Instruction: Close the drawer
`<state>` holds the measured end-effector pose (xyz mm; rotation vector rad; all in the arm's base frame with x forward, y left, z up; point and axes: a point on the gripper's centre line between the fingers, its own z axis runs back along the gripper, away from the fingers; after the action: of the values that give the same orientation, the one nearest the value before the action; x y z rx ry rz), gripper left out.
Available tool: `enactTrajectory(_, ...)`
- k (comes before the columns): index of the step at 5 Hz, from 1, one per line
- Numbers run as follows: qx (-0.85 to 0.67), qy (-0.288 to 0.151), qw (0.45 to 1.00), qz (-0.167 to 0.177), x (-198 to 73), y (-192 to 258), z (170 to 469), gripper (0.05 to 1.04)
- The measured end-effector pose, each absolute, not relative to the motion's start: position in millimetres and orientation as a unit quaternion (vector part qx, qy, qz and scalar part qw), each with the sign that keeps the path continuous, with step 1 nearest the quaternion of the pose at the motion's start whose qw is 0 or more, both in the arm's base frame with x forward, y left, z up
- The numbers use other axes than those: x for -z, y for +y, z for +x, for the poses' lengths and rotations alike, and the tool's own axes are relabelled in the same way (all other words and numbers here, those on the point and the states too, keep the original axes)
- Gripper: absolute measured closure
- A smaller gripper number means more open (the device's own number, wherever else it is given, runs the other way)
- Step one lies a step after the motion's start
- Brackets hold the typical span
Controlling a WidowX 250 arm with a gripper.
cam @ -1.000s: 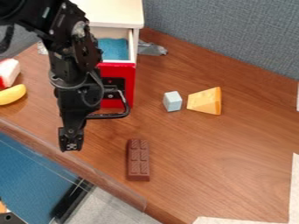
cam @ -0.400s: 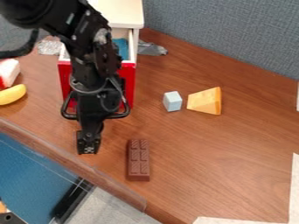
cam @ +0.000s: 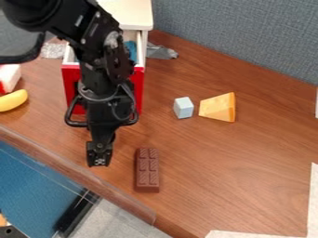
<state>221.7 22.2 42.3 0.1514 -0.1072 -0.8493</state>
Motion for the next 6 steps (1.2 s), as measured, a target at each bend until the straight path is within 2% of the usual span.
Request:
enactTrajectory(3, 0.42, -0.04, 0.903, 0.085, -21, 23, 227, 0.083)
enactTrajectory(4, 0.41, -0.026, 0.908, 0.08, -11, 34, 229, 0.084)
enactTrajectory(6, 0.364, -0.032, 0.927, 0.083, -16, 76, 256, 0.084)
